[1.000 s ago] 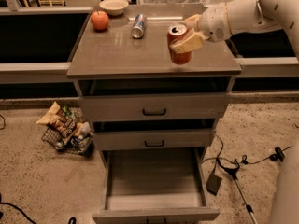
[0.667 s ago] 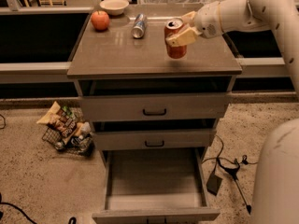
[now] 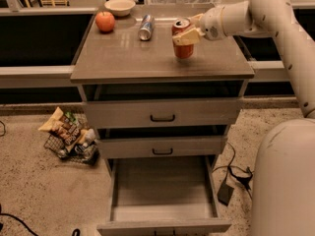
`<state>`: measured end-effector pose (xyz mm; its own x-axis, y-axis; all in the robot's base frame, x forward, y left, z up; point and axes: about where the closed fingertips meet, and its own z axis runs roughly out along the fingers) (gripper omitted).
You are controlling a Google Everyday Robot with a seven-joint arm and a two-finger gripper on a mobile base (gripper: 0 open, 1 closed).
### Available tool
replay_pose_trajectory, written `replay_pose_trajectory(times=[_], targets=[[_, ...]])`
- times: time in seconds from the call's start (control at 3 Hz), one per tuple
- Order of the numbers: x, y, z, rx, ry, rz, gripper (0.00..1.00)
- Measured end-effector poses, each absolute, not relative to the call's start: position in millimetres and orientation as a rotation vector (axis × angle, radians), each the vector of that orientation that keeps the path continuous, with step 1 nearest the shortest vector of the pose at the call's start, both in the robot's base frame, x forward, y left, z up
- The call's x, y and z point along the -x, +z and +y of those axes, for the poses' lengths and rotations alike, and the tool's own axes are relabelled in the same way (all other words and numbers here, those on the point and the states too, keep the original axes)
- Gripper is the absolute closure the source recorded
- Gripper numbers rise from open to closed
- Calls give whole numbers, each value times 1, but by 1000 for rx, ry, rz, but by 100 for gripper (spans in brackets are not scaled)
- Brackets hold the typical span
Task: Pick coke can from bottom drawer and place on counter
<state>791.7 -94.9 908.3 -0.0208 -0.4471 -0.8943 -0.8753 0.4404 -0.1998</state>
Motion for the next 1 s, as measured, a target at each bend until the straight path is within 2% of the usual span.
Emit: replay_pose_trajectory(times=[0.67, 1.0], targets=[[-820, 896, -93, 1035, 559, 1628, 98], [-824, 893, -91, 1026, 580, 1625, 77]])
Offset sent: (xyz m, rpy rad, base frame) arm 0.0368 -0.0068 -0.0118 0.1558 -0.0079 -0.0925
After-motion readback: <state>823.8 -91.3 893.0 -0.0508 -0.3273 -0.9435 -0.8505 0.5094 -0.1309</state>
